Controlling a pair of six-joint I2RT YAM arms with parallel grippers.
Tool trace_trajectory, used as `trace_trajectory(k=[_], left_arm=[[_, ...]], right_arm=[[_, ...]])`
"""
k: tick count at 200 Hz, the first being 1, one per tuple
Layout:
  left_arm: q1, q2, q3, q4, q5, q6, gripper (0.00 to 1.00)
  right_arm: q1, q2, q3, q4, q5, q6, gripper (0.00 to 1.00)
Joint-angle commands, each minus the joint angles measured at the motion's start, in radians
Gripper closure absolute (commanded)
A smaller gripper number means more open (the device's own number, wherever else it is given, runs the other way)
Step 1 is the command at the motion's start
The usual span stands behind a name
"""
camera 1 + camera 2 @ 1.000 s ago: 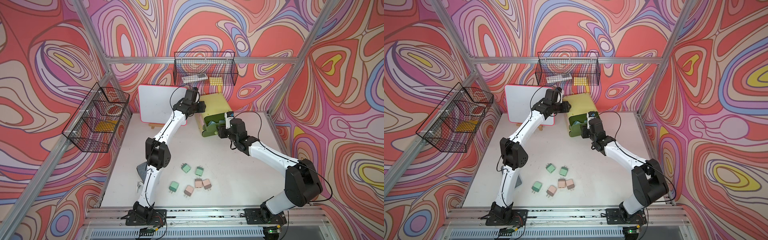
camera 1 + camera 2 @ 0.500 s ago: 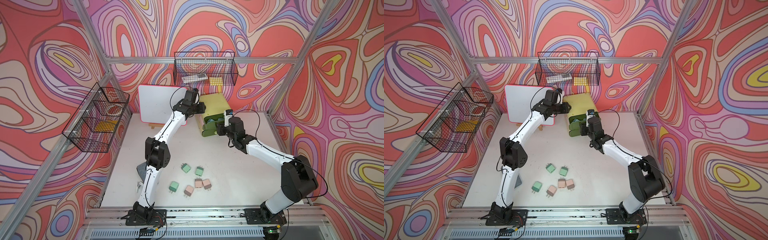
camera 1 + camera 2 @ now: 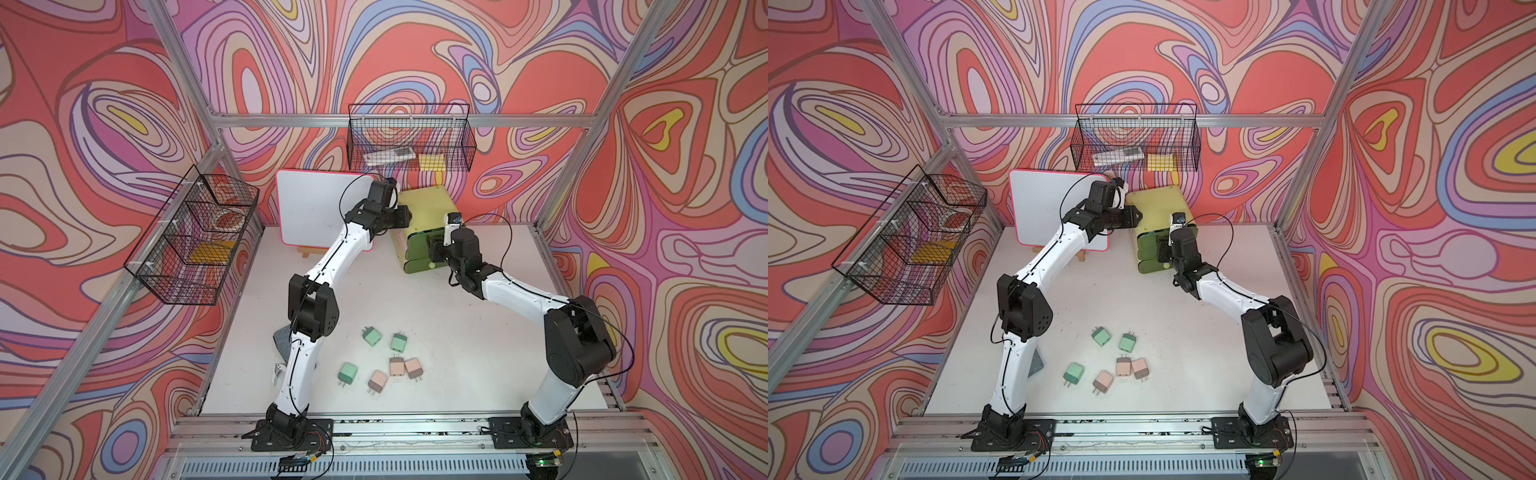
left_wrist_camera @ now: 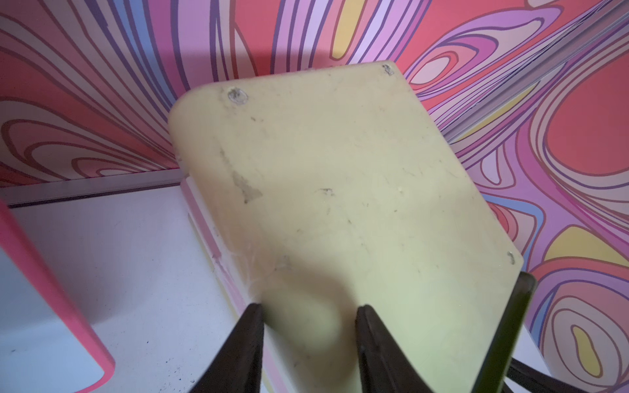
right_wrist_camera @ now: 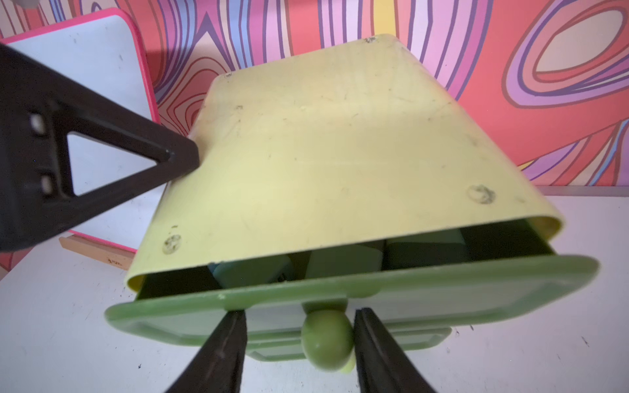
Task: Place the plugs into the drawer by color
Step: Close the drawer in the storage box.
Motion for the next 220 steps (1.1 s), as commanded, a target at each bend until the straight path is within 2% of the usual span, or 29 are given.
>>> trace_trajectory(k=[1,50,79,106,127,158,187,220], left_arm=[[0.001,-0.02,-0.026,-0.05,0.023,0.001,0.56],[0.001,-0.024,-0.028,-0.056,0.026,0.002,0.56],[0.001,-0.035,-0.046,-0.042,0.024,-0.002,0.56],[0.0,-0.044,-0.051,-0.042,-0.006,0.011,0.54],[0.004,-0.046,-0.05,-0.037,-0.022,0.013,0.54],[0.009,-0.046,-0.051,-0.032,-0.023,-0.001,0.54],[0.009,-0.045,-0.051,-0.033,-0.024,-0.006,0.54],[0.012,-0.041,-0.051,-0.032,-0.014,-0.013,0.53]], right_arm=[[-0.002,0.048,0.03,0.068,0.006,0.022,0.47],[-0.001,0.079,0.023,0.114,-0.014,0.043,0.47],[-0.004,0.023,-0.03,0.138,-0.06,0.084,0.47],[-0.045,-0.088,-0.178,0.206,-0.254,0.245,0.46],[-0.099,-0.111,-0.273,0.298,-0.394,0.371,0.46],[-0.177,-0.048,-0.336,0.48,-0.534,0.54,0.46],[-0.229,0.065,-0.35,0.656,-0.612,0.688,0.47],[-0.244,0.159,-0.33,0.742,-0.635,0.751,0.51]])
